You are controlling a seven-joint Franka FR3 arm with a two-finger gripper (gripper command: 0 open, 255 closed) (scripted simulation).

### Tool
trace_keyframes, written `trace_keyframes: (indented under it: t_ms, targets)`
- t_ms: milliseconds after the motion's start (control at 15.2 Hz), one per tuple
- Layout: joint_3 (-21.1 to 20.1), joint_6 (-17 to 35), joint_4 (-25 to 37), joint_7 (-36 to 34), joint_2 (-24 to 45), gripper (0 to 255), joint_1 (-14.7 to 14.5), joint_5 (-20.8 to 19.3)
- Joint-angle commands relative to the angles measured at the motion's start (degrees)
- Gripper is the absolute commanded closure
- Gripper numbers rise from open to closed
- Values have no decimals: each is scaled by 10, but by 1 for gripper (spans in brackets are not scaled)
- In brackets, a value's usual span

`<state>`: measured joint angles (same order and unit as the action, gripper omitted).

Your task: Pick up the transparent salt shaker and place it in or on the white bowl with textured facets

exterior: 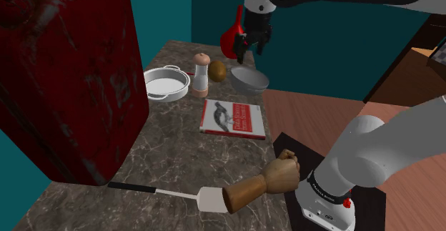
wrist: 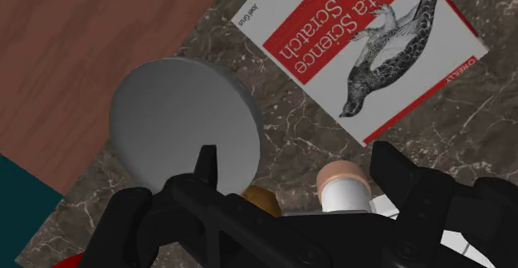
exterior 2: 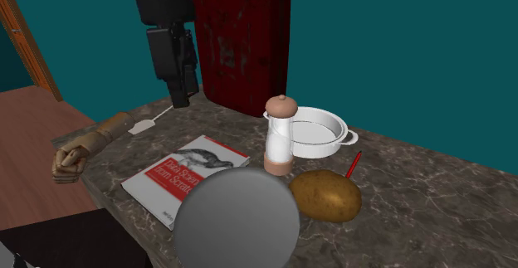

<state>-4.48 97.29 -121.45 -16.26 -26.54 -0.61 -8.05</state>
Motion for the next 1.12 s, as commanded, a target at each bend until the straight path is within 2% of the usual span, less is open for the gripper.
trace_keyframes:
  t_ms: [0, 396, 792, 1056]
  targets:
    - [-14, 17, 30, -19, 47, 0, 0, -10]
    - [-49, 36, 136, -73, 177, 0, -2, -52]
    - [-71, 25, 267, -120, 310, 0, -16, -107]
    - [-66, 55, 238, -122, 310, 0, -12, -109]
